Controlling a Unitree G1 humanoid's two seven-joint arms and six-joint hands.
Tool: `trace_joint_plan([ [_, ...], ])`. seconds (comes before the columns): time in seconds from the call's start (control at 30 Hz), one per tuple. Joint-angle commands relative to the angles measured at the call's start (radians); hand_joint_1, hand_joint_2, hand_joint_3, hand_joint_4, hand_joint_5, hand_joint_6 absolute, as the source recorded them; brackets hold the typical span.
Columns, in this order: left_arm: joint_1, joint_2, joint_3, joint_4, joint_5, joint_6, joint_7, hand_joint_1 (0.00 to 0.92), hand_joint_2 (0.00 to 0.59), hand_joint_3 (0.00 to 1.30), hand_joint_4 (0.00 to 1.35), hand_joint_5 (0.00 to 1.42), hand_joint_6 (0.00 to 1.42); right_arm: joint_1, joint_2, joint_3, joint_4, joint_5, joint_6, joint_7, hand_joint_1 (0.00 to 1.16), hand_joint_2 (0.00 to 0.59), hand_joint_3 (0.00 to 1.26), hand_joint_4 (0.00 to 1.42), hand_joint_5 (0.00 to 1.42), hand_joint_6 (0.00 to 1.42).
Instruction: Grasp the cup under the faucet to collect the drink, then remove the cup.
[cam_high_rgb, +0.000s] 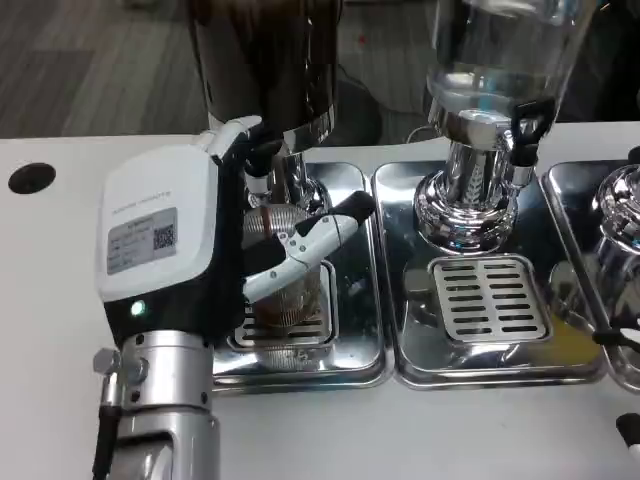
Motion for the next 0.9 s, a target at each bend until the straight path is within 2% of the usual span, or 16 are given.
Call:
trace_joint_plan([
  [0.03,0.016,0.000,-0.037,0.033,-0.008,-0.021,-0.026,0.060,0.062,0.39,0.35,0.76,0.91,0.008,-0.003,0.003,-0.001,0.012,-0.006,-0.004,0.47,0.394,0.23,0.13,0.07,0.00],
  [0.7,0.022,0.003,-0.023,0.016,-0.020,-0.021,-0.015,0.061,0.061,0.38,0.34,0.75,0.89,0.015,-0.003,0.014,-0.005,0.015,-0.002,0.001,0.48,0.385,0.23,0.13,0.08,0.00],
  [0.9,0.027,0.005,0.008,-0.006,-0.092,-0.056,0.056,0.036,0.055,0.18,0.10,0.67,0.89,0.017,-0.006,0.019,-0.005,0.021,-0.002,0.002,0.48,0.385,0.23,0.13,0.08,0.00],
])
